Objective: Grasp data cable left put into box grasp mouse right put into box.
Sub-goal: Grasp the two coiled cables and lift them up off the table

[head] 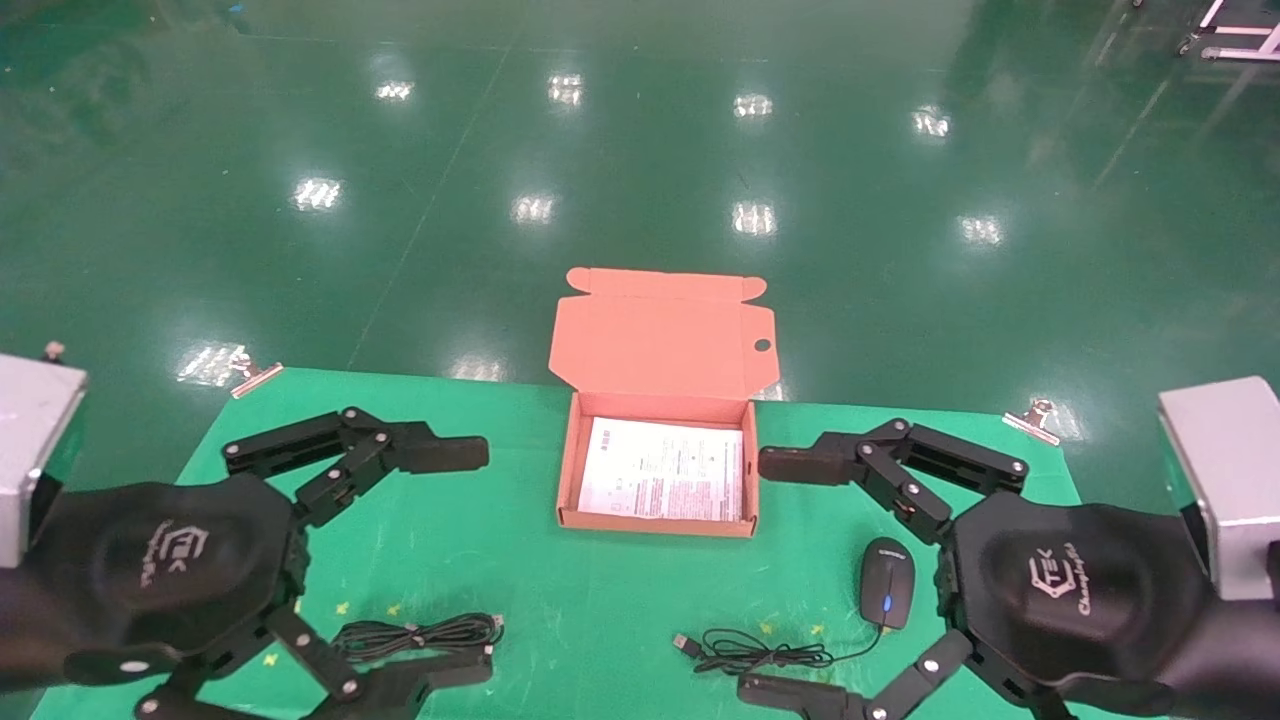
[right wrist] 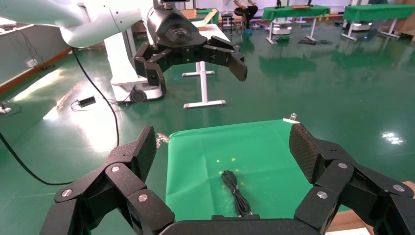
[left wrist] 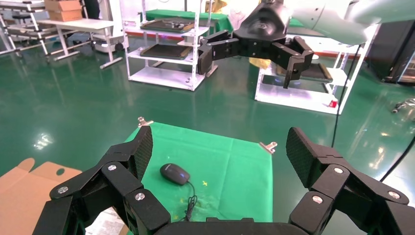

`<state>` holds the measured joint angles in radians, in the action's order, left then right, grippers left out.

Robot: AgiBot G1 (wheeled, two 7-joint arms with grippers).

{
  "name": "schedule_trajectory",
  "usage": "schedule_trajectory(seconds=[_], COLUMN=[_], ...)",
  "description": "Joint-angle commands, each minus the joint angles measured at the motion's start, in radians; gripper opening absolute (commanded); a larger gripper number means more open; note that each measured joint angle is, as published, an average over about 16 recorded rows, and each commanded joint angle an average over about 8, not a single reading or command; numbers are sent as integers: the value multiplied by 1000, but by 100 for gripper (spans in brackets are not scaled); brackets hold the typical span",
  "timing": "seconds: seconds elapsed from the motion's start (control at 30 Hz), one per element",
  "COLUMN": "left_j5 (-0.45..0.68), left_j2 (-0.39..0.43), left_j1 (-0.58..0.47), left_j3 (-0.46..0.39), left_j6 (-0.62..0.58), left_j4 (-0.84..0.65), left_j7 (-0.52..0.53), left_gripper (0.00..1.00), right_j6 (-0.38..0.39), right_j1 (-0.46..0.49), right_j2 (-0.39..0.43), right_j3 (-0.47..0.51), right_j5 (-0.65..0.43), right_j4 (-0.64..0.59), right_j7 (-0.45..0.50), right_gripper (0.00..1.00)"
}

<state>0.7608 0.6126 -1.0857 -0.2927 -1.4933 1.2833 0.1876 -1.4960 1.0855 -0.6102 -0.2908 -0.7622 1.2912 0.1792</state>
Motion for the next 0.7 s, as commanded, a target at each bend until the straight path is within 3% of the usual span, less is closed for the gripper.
schedule_trajectory(seconds=[0.03, 0.17, 0.3, 0.7], left_j5=[-5, 74, 207, 629], left_j2=[1, -1, 9, 114], left_j1=[2, -27, -77, -212], left_j3=[2, -31, -89, -276], left_j6=[0, -2, -7, -4], left_j4=[-3, 6, 24, 48], left_j7=[-1, 4, 22, 20], left_gripper=[100, 100, 100, 100], right_j6=[0, -11, -36, -58], right_j1=[-2, 28, 103, 350], right_j2=[0, 7, 2, -107], right_j3=[1, -26, -83, -394], right_j5=[1, -77, -225, -721], right_j4=[0, 22, 47, 63], right_j7=[-2, -16, -51, -212], right_gripper=[100, 100, 100, 100])
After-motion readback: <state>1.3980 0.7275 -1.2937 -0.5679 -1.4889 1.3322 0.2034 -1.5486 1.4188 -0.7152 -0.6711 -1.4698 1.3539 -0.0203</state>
